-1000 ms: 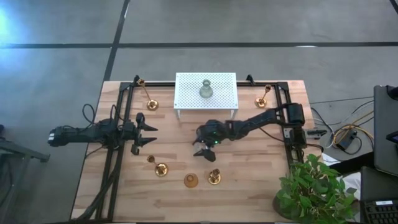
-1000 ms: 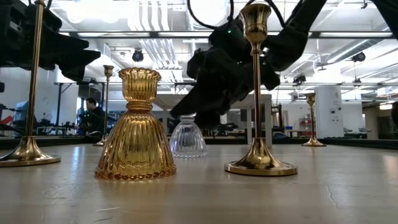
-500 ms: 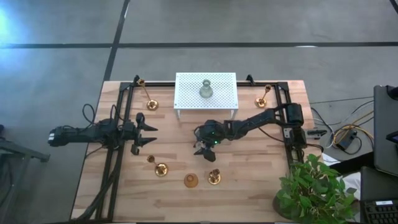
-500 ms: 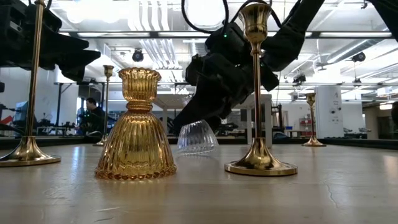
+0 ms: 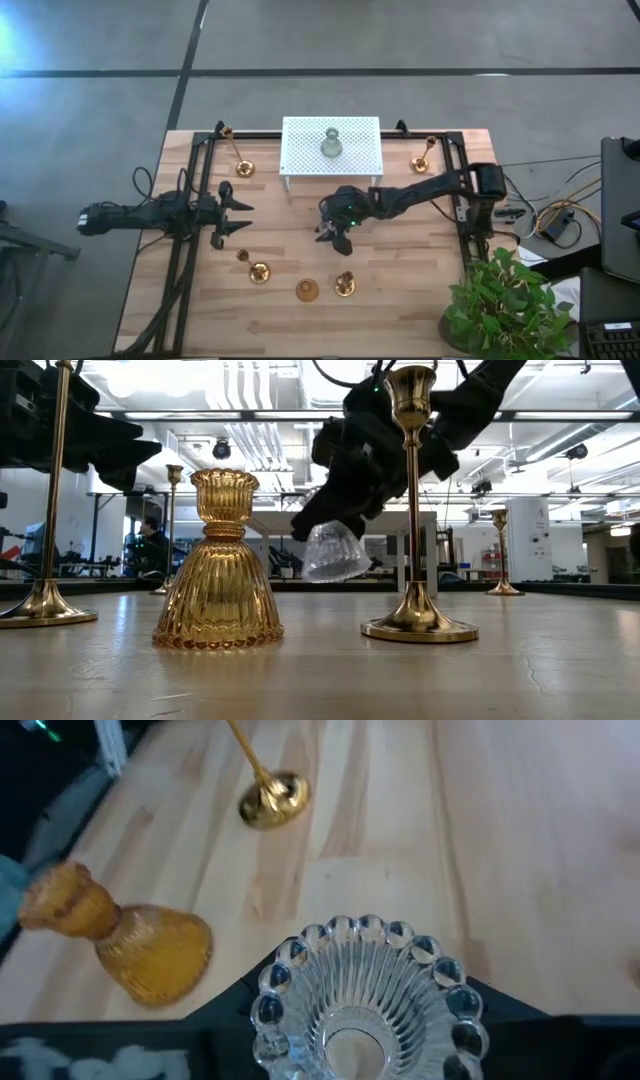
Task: Pick & Place candle stick holders
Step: Put the transparent glass candle holder on the shelf
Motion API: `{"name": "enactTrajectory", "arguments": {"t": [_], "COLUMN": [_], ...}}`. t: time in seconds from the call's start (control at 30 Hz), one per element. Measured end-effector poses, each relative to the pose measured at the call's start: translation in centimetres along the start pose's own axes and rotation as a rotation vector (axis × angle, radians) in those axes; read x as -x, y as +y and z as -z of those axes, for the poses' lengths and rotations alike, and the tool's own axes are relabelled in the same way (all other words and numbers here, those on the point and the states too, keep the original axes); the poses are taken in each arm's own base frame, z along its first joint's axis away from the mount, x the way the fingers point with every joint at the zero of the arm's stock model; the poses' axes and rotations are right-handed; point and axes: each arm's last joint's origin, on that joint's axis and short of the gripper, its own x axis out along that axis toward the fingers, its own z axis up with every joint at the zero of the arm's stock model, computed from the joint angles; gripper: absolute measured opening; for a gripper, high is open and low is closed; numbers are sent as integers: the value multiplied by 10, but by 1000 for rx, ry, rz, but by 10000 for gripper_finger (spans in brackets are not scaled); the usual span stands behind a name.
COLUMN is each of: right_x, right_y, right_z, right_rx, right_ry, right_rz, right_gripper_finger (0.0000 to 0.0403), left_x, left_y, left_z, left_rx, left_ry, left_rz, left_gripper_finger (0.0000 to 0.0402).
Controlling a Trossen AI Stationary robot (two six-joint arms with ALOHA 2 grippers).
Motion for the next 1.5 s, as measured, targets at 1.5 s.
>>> {"name": "enactTrajectory", "arguments": {"t": [1.5], "right_x": [166], "right_y": [-89], "right_z": [-53], "right_rx": [-33], "right_ry": [-214], "right_rz": [667], "right_gripper_finger": [130], "left_x": [0], "left_y": [0], "left_z": [1], "left_rx": [0], "left_ry": [8], "left_rz": [0], "left_gripper_finger": [197]}}
